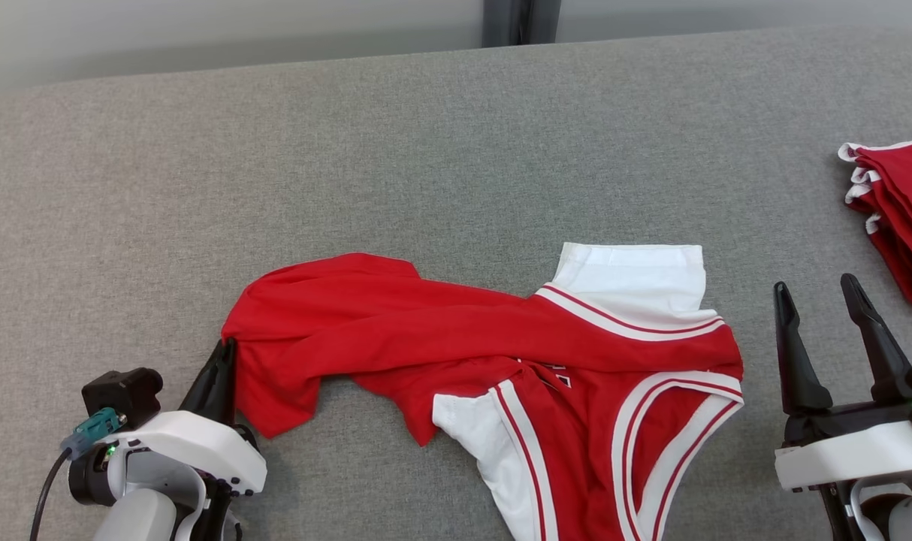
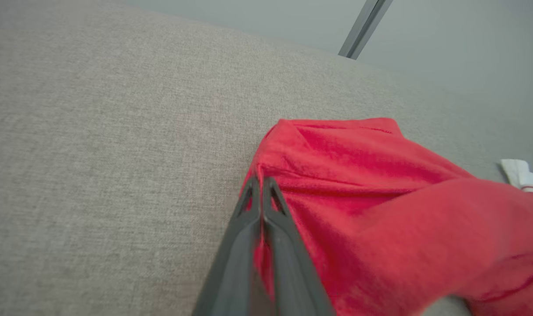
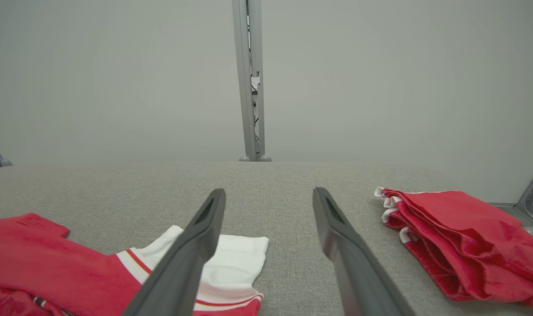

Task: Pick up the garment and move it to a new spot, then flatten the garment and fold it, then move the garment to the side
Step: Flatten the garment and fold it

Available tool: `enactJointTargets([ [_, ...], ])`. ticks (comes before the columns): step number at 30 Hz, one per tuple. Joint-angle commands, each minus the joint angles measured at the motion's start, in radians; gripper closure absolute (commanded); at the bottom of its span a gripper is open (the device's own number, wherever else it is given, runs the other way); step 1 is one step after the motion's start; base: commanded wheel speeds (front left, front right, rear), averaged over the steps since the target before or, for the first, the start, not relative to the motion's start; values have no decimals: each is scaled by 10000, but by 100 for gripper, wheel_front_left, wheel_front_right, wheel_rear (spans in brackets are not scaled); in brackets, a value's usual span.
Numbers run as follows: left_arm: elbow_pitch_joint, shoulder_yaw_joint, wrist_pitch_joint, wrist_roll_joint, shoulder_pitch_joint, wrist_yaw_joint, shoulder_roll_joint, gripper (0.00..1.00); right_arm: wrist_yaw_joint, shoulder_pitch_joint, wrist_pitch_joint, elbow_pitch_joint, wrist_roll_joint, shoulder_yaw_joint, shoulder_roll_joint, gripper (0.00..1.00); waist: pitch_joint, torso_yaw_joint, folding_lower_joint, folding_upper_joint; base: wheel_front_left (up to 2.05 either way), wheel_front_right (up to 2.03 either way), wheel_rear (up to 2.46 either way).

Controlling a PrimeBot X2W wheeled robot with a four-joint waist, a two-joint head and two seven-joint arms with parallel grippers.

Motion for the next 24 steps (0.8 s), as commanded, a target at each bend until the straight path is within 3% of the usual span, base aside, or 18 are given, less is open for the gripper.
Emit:
enactJointTargets([
  [1, -46, 5, -78, 97, -175, -44, 89, 100, 2, -122, -79, 30, -9, -50, -42, 0, 9, 20, 0, -1, 0, 0, 0],
  [7, -411, -57, -267, 249, -257, 83, 165, 100, 2, -472, -123, 529, 151, -103, -257, 0, 162, 129, 0, -1, 0, 0, 0],
  [13, -1033, -173, -315, 461, -463, 220, 222, 100, 2, -1435, 17, 1781, 664, 165, -775, 0, 687, 369, 0, -1, 0, 0, 0],
  [24, -1784, -551, -568, 886, -1095, 190, 192, 100, 2, -3811, 849, 5268, 1731, 2091, -1987, 0, 1684, 975, 0, -1, 0, 0, 0],
])
